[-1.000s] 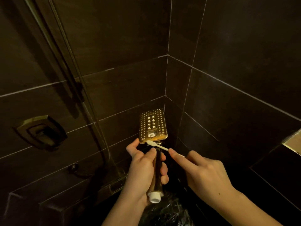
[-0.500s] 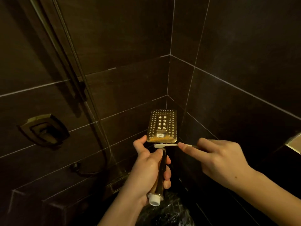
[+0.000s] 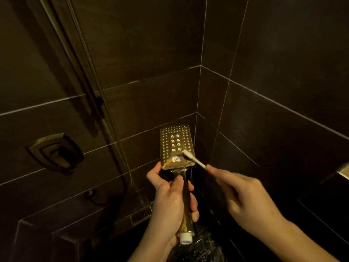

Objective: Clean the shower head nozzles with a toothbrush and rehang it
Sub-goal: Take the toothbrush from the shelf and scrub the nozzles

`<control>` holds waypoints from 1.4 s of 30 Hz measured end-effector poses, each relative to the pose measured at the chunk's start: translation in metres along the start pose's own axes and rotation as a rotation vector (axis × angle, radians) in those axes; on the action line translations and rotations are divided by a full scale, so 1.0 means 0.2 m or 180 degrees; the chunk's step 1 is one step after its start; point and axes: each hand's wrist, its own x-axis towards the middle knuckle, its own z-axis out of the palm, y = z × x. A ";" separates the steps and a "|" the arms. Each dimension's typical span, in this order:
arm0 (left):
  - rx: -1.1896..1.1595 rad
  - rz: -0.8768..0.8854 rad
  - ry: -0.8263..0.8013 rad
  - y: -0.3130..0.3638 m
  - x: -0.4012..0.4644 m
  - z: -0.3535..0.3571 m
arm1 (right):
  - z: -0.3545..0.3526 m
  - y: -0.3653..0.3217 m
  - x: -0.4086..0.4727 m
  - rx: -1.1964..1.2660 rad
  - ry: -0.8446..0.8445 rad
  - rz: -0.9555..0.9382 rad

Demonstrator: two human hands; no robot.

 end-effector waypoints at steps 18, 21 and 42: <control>0.0699 0.0584 -0.0415 -0.04 0.02 -0.05 | -0.08 0.08 0.11 -0.0128 0.0672 0.0204; 0.0767 0.0562 -0.0707 -0.03 0.04 -0.12 | -0.16 0.16 0.14 -0.0069 0.0874 0.0005; 0.1299 0.0318 -0.1065 -0.09 0.05 -0.12 | -0.33 0.25 0.15 -0.1287 0.0037 -0.0461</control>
